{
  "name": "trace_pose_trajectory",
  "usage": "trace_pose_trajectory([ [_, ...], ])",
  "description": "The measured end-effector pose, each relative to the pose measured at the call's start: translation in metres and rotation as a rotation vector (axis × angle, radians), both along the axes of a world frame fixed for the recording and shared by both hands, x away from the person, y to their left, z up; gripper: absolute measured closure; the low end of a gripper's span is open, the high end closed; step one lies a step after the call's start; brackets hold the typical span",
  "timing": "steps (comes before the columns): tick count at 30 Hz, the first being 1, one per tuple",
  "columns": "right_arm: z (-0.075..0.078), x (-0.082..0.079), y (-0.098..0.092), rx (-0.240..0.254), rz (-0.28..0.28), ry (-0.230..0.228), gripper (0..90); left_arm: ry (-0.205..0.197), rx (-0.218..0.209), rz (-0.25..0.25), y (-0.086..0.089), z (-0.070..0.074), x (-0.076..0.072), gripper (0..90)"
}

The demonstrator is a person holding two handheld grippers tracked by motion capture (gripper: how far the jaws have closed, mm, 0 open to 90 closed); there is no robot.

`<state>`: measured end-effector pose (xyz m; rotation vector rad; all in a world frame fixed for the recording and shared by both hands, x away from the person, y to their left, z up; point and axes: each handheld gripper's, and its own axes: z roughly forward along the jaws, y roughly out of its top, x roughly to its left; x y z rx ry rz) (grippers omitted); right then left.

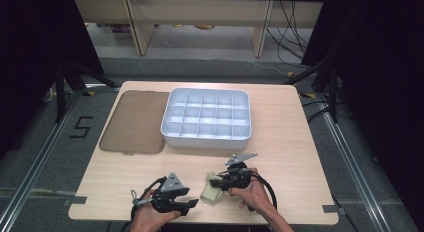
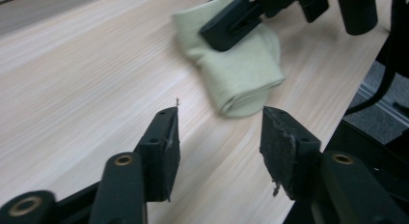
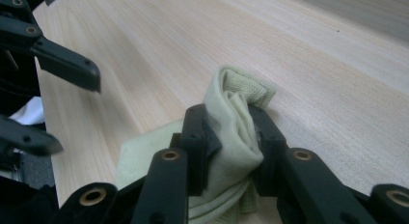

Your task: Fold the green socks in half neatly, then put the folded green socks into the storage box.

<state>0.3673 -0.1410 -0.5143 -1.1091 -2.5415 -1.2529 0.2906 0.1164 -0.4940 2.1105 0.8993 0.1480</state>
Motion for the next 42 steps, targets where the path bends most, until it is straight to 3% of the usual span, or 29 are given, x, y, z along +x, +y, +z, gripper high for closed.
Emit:
trace_pose_trajectory([
  [5, 0.0, -0.001, -0.001, 0.015, -0.006, -0.001, 73.2, -0.01, -0.003, 0.037, 0.02, 0.0, -0.009, 43.9],
  [12, 0.003, -0.003, -0.001, 0.017, 0.005, -0.024, 73.6, -0.019, -0.004, 0.075, 0.033, -0.001, -0.017, 40.7],
  [16, 0.009, -0.007, 0.0, 0.004, -0.005, -0.051, 73.6, -0.006, 0.003, 0.086, 0.036, -0.003, -0.016, 38.4],
  [17, 0.011, -0.006, -0.002, 0.004, 0.005, -0.063, 73.6, 0.003, 0.0, 0.105, 0.035, -0.004, -0.016, 37.9],
  [21, 0.015, -0.005, -0.005, 0.009, 0.01, -0.113, 73.6, -0.005, 0.025, 0.105, 0.038, -0.005, -0.014, 35.7],
  [28, 0.023, -0.003, -0.011, -0.004, 0.027, -0.202, 73.6, 0.01, 0.021, 0.139, 0.042, -0.007, -0.012, 32.1],
  [30, 0.025, -0.003, -0.013, 0.008, 0.022, -0.197, 73.6, 0.004, 0.044, 0.139, 0.042, -0.008, -0.011, 31.8],
  [34, 0.03, -0.002, -0.017, -0.001, -0.009, -0.211, 73.6, 0.005, 0.045, 0.135, 0.043, -0.009, -0.011, 30.9],
  [42, 0.041, 0.004, -0.023, -0.001, -0.011, -0.253, 73.6, -0.007, 0.067, 0.139, 0.041, -0.01, -0.012, 27.0],
])
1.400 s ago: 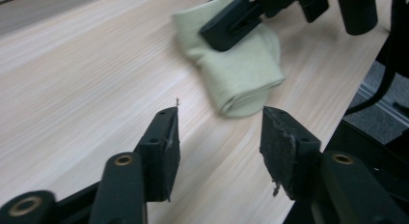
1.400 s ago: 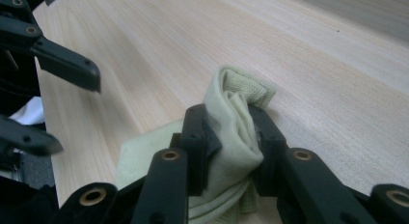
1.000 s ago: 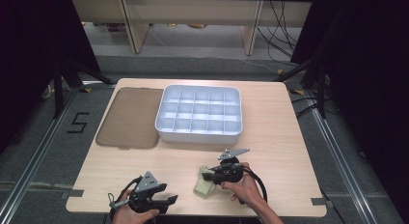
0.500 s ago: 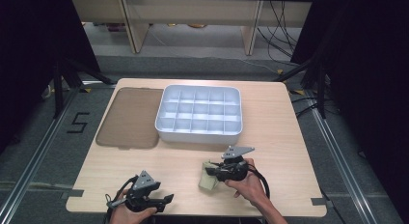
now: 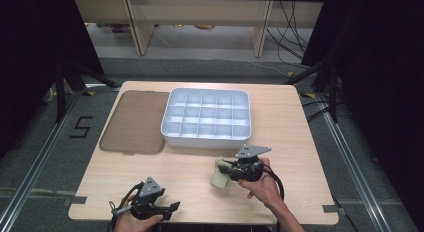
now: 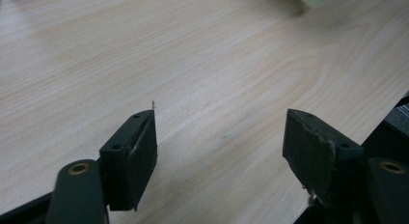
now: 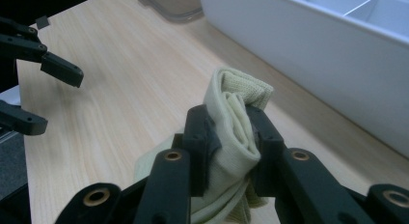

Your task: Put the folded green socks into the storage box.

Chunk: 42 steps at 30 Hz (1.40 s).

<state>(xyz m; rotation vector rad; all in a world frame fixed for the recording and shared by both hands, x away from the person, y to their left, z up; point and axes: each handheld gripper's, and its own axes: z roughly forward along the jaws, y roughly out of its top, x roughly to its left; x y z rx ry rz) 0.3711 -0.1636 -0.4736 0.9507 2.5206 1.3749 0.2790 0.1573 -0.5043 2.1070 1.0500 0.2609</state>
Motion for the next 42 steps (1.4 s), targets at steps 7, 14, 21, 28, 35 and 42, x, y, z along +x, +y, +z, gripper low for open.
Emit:
trace_pose_trajectory([
  [7, 0.011, 0.004, -0.007, 0.001, -0.037, -0.031, 73.6, 0.006, -0.006, 0.001, 0.0, 0.0, 0.0, 26.4],
  [14, 0.018, 0.008, -0.012, -0.011, -0.053, -0.027, 73.6, 0.005, -0.003, 0.003, 0.0, 0.0, 0.0, 25.6],
  [21, 0.023, 0.013, -0.02, -0.022, -0.076, -0.067, 73.6, -0.005, 0.006, 0.013, -0.001, 0.0, 0.0, 25.6],
  [28, 0.029, 0.016, -0.026, -0.028, -0.091, -0.068, 73.6, -0.007, 0.01, -0.002, 0.0, 0.0, 0.0, 25.6],
  [35, 0.035, 0.022, -0.033, -0.034, -0.111, -0.095, 73.6, -0.012, 0.016, -0.004, 0.001, 0.0, 0.001, 25.7],
  [42, 0.04, 0.026, -0.033, -0.023, -0.135, -0.1, 73.6, -0.012, 0.009, 0.011, -0.001, 0.0, 0.001, 25.7],
])
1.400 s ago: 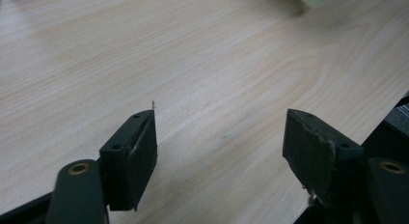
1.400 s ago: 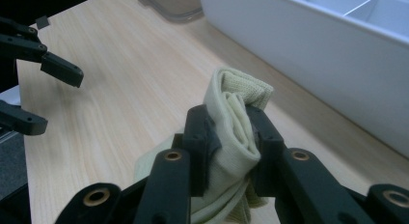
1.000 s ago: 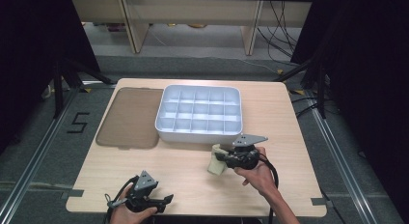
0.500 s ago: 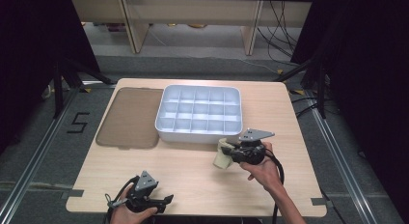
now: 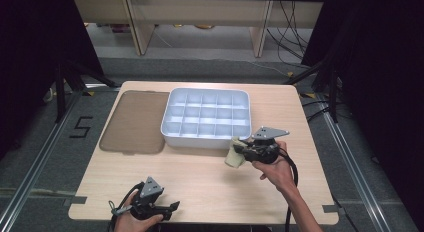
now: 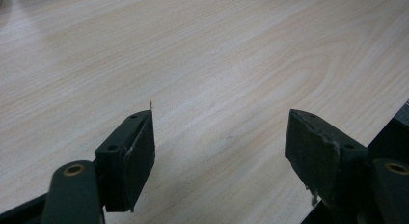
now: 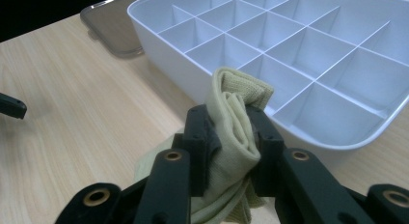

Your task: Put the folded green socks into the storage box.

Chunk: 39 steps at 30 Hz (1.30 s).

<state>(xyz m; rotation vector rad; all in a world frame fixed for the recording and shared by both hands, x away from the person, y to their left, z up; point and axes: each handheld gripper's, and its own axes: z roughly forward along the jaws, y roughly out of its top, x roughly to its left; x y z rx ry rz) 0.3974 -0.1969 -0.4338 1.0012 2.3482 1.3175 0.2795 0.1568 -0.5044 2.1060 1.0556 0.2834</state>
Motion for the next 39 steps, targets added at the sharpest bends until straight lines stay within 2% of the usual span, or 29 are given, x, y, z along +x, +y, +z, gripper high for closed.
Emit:
trace_pose_trajectory([
  [1, 0.002, 0.001, -0.001, -0.004, 0.009, 0.009, 73.6, 0.001, -0.002, 0.002, 0.0, 0.0, 0.0, 25.7],
  [2, 0.003, 0.002, 0.0, -0.002, -0.001, -0.003, 73.6, 0.0, -0.003, 0.004, 0.0, 0.0, 0.0, 25.7],
  [3, 0.004, 0.002, -0.001, -0.005, -0.001, 0.011, 73.6, -0.009, 0.007, -0.002, 0.0, 0.001, 0.0, 25.7],
  [4, 0.004, 0.005, -0.001, -0.007, 0.011, -0.012, 73.6, -0.003, -0.003, -0.003, 0.0, 0.001, -0.001, 25.7],
  [5, 0.006, 0.005, -0.002, -0.021, 0.002, -0.01, 73.6, -0.008, 0.005, -0.014, 0.001, 0.002, -0.001, 25.7],
  [7, 0.008, 0.006, -0.001, -0.018, 0.005, -0.005, 73.6, -0.006, 0.013, -0.012, 0.002, 0.002, 0.0, 25.8],
  [8, 0.009, 0.008, -0.002, -0.02, -0.006, -0.023, 73.6, -0.004, 0.013, -0.006, 0.001, 0.002, 0.0, 25.8],
  [9, 0.011, 0.009, -0.003, -0.028, -0.002, -0.016, 73.6, -0.004, 0.006, 0.004, 0.001, 0.002, 0.0, 25.8],
  [10, 0.012, 0.007, -0.002, -0.016, -0.016, -0.007, 73.6, 0.001, -0.001, 0.01, 0.001, 0.001, 0.0, 25.8],
  [12, 0.016, 0.01, -0.004, -0.031, -0.003, -0.026, 73.6, -0.002, 0.002, 0.007, 0.001, 0.001, 0.0, 25.8],
  [14, 0.019, 0.011, -0.005, -0.035, -0.015, -0.037, 73.6, -0.002, 0.0, 0.009, 0.001, 0.001, 0.0, 25.8],
  [15, 0.02, 0.011, -0.005, -0.03, -0.018, -0.023, 73.6, -0.002, 0.0, 0.011, 0.001, 0.001, 0.0, 25.8],
  [16, 0.021, 0.014, -0.006, -0.038, -0.008, -0.051, 73.6, -0.001, 0.002, 0.009, 0.001, 0.001, 0.0, 25.8],
  [18, 0.024, 0.014, -0.006, -0.028, -0.022, -0.027, 73.6, -0.001, 0.001, 0.01, 0.001, 0.001, 0.0, 25.8],
  [20, 0.024, 0.017, -0.007, -0.021, -0.028, -0.032, 73.6, -0.001, 0.002, 0.007, 0.001, 0.001, 0.0, 25.8],
  [21, 0.026, 0.019, -0.008, -0.034, -0.034, -0.033, 73.6, 0.002, 0.007, -0.002, 0.002, 0.002, 0.0, 25.8],
  [22, 0.027, 0.02, -0.009, -0.034, -0.034, -0.032, 73.6, -0.001, -0.001, 0.013, 0.001, 0.001, 0.0, 25.8],
  [25, 0.03, 0.023, -0.011, -0.037, -0.041, -0.031, 73.6, -0.003, 0.002, 0.007, 0.001, 0.001, 0.0, 25.9],
  [26, 0.032, 0.025, -0.012, -0.039, -0.044, -0.036, 73.6, 0.003, 0.01, -0.005, 0.002, 0.002, 0.0, 25.9],
  [28, 0.034, 0.028, -0.012, -0.037, -0.051, -0.053, 73.6, -0.002, -0.001, 0.012, 0.001, 0.001, 0.0, 25.9],
  [30, 0.038, 0.029, -0.012, -0.044, -0.054, -0.035, 73.6, -0.001, 0.003, 0.008, 0.001, 0.001, 0.0, 25.9],
  [32, 0.04, 0.033, -0.013, -0.049, -0.049, -0.053, 73.6, -0.004, 0.005, 0.01, 0.001, 0.001, 0.0, 26.0],
  [34, 0.043, 0.036, -0.013, -0.05, -0.057, -0.039, 73.6, -0.004, 0.004, 0.011, 0.001, 0.001, 0.0, 26.0],
  [39, 0.049, 0.045, -0.013, -0.054, -0.063, -0.061, 73.6, -0.006, 0.009, 0.009, 0.001, 0.001, 0.0, 26.0],
])
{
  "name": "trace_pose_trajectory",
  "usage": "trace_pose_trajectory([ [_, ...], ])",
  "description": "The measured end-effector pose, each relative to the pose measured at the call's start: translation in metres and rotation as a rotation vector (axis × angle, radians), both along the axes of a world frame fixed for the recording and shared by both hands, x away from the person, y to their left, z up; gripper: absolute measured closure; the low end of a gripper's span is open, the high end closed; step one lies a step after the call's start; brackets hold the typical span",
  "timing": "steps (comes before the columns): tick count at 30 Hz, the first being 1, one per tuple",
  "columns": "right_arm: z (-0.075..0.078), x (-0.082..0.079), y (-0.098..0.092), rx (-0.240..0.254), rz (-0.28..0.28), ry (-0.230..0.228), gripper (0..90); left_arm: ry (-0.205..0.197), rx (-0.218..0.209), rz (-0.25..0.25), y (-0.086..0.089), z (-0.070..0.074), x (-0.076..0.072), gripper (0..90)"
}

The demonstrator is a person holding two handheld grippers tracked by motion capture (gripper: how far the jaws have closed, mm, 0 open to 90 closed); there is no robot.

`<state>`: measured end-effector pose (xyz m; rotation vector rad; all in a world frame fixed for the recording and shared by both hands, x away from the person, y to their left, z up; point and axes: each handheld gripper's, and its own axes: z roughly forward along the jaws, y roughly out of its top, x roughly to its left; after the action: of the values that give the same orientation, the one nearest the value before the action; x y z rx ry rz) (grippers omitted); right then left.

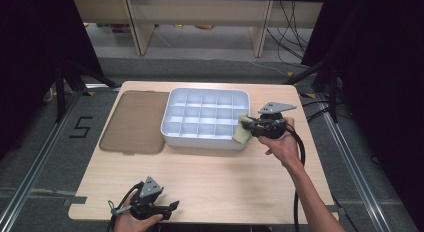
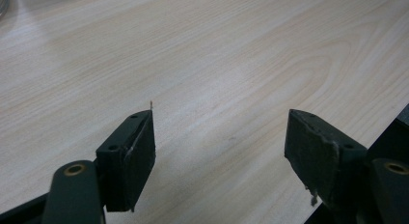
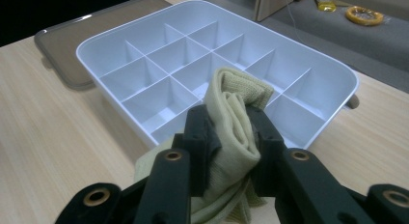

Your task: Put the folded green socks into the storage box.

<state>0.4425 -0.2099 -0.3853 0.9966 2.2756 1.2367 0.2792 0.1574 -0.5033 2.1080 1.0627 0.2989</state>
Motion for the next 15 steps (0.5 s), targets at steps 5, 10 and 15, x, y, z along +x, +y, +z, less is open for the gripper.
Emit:
trace_pose_trajectory([
  [5, 0.002, 0.008, 0.0, -0.015, -0.025, 0.003, 73.6, 0.004, -0.008, 0.001, 0.0, 0.001, 0.0, 26.0],
  [10, 0.002, 0.019, 0.003, -0.039, -0.042, 0.003, 73.6, -0.009, 0.0, -0.022, 0.002, 0.001, 0.001, 26.0],
  [15, -0.002, 0.029, 0.005, -0.054, -0.061, 0.012, 73.6, 0.0, -0.007, -0.013, 0.001, 0.001, 0.0, 26.0],
])
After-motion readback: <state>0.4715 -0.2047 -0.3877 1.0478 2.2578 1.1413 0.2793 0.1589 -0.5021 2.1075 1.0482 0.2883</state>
